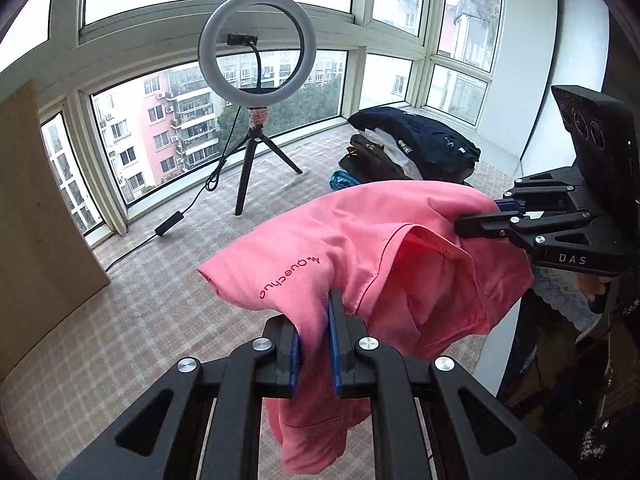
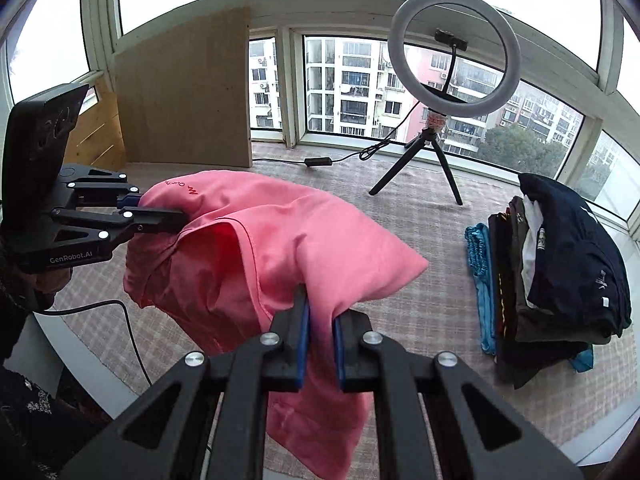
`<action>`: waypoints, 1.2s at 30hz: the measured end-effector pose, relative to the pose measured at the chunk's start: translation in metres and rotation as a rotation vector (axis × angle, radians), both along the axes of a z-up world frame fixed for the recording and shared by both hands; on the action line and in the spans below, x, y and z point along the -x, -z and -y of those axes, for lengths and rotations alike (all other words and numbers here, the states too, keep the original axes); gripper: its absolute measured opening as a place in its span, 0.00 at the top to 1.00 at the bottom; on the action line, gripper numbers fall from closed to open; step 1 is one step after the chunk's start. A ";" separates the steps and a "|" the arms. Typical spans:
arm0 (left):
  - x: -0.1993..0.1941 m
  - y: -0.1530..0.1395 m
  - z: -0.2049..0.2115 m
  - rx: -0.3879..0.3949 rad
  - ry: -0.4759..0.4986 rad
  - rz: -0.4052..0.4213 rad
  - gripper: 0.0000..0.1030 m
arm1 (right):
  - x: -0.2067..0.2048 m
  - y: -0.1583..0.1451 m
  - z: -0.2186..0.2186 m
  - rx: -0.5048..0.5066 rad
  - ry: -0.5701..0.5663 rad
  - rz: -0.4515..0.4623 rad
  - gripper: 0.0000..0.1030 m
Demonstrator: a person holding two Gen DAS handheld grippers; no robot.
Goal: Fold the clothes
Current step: 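Carry the folded shirt with the left tool onto the dark clothes stack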
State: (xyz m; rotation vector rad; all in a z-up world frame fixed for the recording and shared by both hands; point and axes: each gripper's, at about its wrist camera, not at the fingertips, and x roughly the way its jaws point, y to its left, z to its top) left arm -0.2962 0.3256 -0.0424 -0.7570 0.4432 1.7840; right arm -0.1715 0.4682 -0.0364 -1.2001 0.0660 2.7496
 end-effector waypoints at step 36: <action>0.048 -0.011 -0.424 0.134 0.007 0.047 0.68 | -0.014 0.016 -0.552 0.355 0.140 0.017 0.68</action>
